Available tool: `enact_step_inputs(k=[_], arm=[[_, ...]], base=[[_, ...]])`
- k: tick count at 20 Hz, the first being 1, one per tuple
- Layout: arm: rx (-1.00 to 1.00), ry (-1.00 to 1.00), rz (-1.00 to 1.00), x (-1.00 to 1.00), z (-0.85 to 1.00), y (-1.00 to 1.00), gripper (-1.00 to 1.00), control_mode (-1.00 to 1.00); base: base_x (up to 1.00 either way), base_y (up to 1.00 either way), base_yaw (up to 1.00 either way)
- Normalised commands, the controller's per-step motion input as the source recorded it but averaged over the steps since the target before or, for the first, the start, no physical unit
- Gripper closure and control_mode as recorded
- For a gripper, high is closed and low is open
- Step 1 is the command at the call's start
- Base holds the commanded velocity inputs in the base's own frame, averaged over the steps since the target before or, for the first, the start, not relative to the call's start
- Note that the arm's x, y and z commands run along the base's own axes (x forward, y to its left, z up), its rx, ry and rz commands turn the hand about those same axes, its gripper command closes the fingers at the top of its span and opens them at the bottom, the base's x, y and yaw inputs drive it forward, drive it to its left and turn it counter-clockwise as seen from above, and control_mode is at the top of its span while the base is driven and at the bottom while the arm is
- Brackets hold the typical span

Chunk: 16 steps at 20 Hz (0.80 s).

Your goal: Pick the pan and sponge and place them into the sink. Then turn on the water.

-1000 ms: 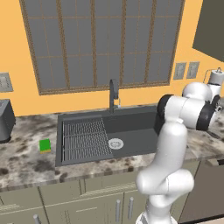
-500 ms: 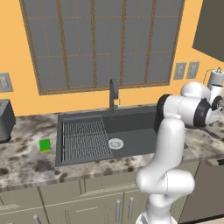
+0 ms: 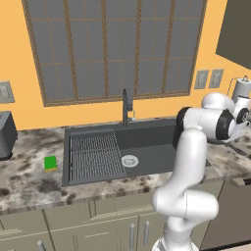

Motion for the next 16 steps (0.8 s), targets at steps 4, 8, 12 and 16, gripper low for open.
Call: enact_step_inputs(k=[4,8,12,16], arm=[[0.04,0.02,0.02,0.12,-0.18,-0.16,-1.00,-1.00],[0.04,0.03,0.02,0.11,-0.22,-0.15,-1.00,-1.00],[0.03,0.01,0.00,0.00,-0.20,-0.06,-1.00,-1.00],[0.02,0.00,0.00,-0.02,-0.24,-0.03,-1.00,-1.00]], base=[[0.00,0.00,0.00],[0.00,0.00,0.00],[0.00,0.00,0.00],[0.00,0.00,0.00]])
